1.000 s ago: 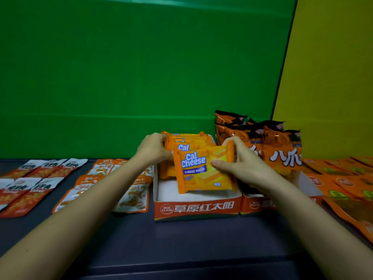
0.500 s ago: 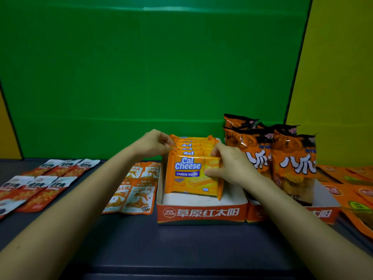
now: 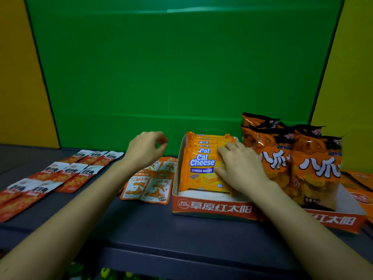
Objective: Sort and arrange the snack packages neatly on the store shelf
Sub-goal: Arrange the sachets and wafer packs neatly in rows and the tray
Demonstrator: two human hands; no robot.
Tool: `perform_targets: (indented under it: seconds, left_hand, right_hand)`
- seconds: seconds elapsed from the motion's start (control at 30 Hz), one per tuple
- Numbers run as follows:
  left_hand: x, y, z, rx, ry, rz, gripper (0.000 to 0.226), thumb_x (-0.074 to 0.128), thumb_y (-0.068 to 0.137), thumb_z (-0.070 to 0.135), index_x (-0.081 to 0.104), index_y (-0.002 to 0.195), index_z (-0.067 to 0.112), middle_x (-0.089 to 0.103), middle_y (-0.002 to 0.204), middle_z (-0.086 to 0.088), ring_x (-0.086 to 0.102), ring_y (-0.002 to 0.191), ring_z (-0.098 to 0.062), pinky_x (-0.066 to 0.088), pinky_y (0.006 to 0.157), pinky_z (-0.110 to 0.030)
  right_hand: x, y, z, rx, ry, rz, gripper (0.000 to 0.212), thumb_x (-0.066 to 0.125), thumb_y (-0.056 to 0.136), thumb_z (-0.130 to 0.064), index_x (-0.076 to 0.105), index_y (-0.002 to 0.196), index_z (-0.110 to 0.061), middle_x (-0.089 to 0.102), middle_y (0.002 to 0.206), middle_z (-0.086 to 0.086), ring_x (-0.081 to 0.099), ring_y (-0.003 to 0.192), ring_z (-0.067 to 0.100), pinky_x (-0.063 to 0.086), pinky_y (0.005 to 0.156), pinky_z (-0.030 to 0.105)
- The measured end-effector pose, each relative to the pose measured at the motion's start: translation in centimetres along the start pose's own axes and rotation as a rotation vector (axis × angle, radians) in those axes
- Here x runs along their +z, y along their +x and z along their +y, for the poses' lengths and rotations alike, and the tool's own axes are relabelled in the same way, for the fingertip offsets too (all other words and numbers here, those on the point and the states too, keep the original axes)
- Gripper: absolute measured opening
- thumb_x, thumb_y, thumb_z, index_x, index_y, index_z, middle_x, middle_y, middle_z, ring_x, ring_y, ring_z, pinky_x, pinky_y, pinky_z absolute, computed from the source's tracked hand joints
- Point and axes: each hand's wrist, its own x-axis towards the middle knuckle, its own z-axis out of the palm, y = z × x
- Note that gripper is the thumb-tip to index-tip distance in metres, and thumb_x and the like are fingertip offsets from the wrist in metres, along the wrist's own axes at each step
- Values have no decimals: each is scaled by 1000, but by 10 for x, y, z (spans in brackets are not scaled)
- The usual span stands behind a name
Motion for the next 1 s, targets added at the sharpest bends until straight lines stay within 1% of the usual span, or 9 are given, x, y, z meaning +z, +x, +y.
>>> perform_targets:
  seconds: [0.1, 0.2, 0.3, 0.43, 0.57, 0.67, 0.8, 0.93, 1.0]
  left_hand:
    - [-10, -24, -11, 37, 183, 47, 23, 51, 91, 24, 66, 105, 16, 70, 105, -4, 61, 99, -29, 46, 77, -34]
    - [-22, -49, -26, 18, 311, 62, 25, 47, 92, 29, 65, 104, 16, 69, 104, -8, 60, 99, -31, 41, 73, -34]
    - [-40, -82, -47, 2, 371, 89, 36, 38, 88, 36, 65, 91, 13, 69, 94, -11, 62, 91, -34, 42, 67, -34]
    - [-74, -134, -84, -125, 458, 84, 47, 29, 83, 44, 65, 83, 13, 69, 89, -13, 64, 86, -35, 45, 65, -36]
    - [-111, -182, -121, -240, 533, 76, 60, 16, 81, 53, 64, 84, 16, 69, 87, -5, 63, 86, -31, 45, 67, -34]
    - [-145, -217, -160, -315, 612, 64, 54, 24, 82, 52, 65, 83, 16, 70, 82, -5, 65, 83, -31, 47, 63, -34]
    - [-193, -256, -220, -404, 626, 88, 36, 41, 93, 42, 63, 90, 14, 69, 92, -6, 63, 89, -30, 43, 65, -33]
    - [-240, -286, -287, -446, 663, 51, 32, 41, 95, 41, 61, 99, 17, 67, 99, 0, 61, 94, -23, 43, 68, -32]
    - [-260, -297, -319, -463, 671, 26, 31, 40, 95, 42, 60, 99, 18, 66, 100, 1, 61, 94, -21, 43, 68, -31]
  right_hand:
    - [-9, 2, -15, -55, 82, 28, 47, 47, 93, -42, 45, 133, -19, 50, 133, 2, 45, 123, 22, 40, 96, 35]
    - [-19, 5, -42, -147, 223, 63, 39, 47, 92, -38, 50, 128, -22, 54, 129, 1, 47, 123, 22, 43, 93, 35]
    - [-21, 10, -80, -279, 329, 87, 37, 47, 92, -36, 53, 126, -22, 57, 124, 0, 49, 120, 22, 43, 92, 36]
    - [-18, 12, -149, -445, 458, 25, 37, 47, 91, -38, 52, 125, -24, 57, 125, -1, 51, 119, 22, 44, 94, 35]
    - [-13, 13, -216, -539, 527, -48, 36, 49, 91, -38, 54, 122, -21, 58, 127, -1, 52, 118, 24, 46, 90, 36]
    - [-15, 15, -273, -604, 558, -88, 35, 48, 92, -39, 54, 121, -21, 58, 125, -1, 53, 117, 23, 47, 87, 37]
    - [-25, 18, -358, -652, 636, -86, 37, 49, 91, -38, 53, 125, -26, 57, 126, -4, 52, 119, 21, 45, 90, 35]
    - [-33, 24, -446, -636, 694, -86, 36, 50, 91, -41, 53, 124, -28, 58, 125, -5, 53, 119, 22, 46, 90, 35]
    - [-38, 28, -487, -622, 695, -106, 37, 50, 91, -42, 52, 125, -30, 57, 126, -7, 53, 118, 22, 46, 90, 35]
